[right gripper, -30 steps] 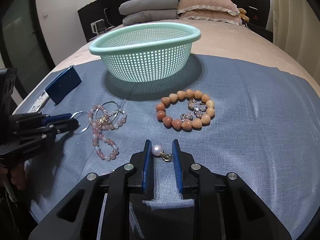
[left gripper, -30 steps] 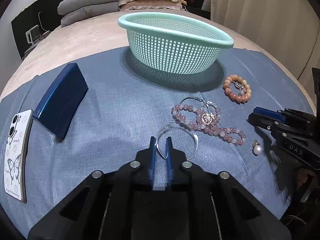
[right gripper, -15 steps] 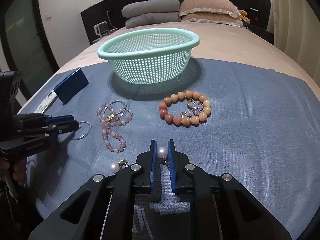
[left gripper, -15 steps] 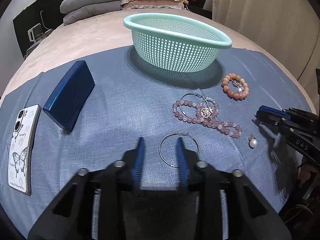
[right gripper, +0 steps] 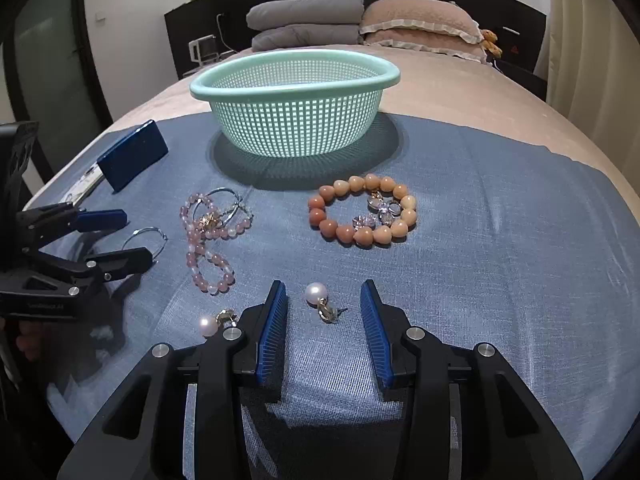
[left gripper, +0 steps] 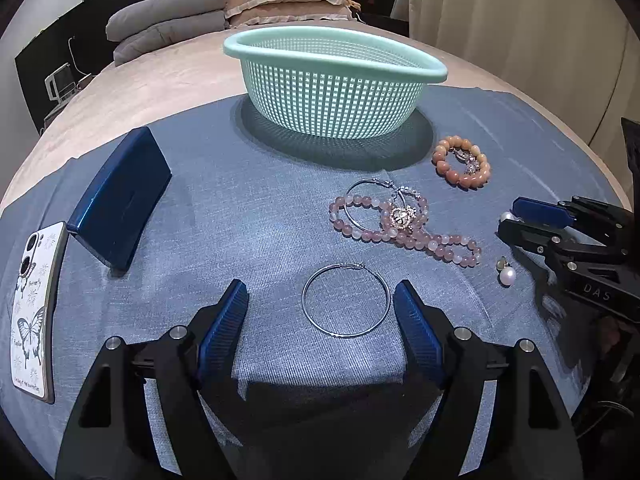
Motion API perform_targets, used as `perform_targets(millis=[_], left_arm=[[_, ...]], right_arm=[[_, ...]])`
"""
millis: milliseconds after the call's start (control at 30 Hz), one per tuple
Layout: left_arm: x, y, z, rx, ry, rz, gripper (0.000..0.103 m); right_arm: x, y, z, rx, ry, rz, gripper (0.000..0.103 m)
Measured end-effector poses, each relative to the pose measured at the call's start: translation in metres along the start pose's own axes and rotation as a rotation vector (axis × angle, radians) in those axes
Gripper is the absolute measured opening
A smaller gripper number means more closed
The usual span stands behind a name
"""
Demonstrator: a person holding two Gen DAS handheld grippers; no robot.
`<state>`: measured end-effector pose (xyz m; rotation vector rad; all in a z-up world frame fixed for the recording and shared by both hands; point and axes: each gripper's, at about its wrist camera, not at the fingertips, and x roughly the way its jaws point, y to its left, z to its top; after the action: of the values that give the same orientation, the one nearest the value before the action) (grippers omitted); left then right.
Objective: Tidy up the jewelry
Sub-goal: 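Lift the hoop and pearl earring and carry both over the mint-green basket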
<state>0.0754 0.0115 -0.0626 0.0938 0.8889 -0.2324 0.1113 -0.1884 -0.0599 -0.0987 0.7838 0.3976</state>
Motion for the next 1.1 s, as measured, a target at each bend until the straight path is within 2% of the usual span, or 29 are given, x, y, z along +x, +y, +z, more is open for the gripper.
perform_targets(millis=[33,67,100,133,300,467,667,933,1100], left_arm=[[0.001,-0.001,0.0,0.006,0.005,0.002,0.071],[0.0,-0.002,0.0,0.011,0.005,-0.004,0.065],[0.0,-0.004,0.001,0.013,0.005,-0.018,0.047],[-0.001,-0.005,0.002,0.011,0.009,-0.021,0.046],[-0.003,0.0,0.003,-0.026,0.024,-0.048,0.045],[-0.008,-0.003,0.004,-0.022,0.047,-0.04,0.045],[-0.023,0.0,0.012,-0.021,0.044,-0.023,0.045],[-0.053,0.007,0.056,0.007,-0.042,0.014,0.045],[-0.061,0.01,0.091,0.026,-0.09,0.022,0.045]], right_arm=[[0.001,0.001,0.0,-0.007,0.001,0.002,0.035],[0.001,0.002,0.0,-0.014,0.004,0.011,0.024],[0.002,0.003,0.0,-0.017,0.007,0.02,0.013],[0.002,0.004,0.0,-0.021,0.008,0.014,0.013],[-0.001,0.004,0.001,-0.021,0.009,0.022,0.011],[-0.01,0.0,0.003,-0.002,0.005,0.038,0.011],[-0.031,-0.006,0.02,-0.006,-0.051,0.037,0.011],[-0.058,-0.011,0.063,-0.04,-0.16,0.017,0.011],[-0.063,-0.011,0.09,-0.07,-0.196,0.011,0.011]])
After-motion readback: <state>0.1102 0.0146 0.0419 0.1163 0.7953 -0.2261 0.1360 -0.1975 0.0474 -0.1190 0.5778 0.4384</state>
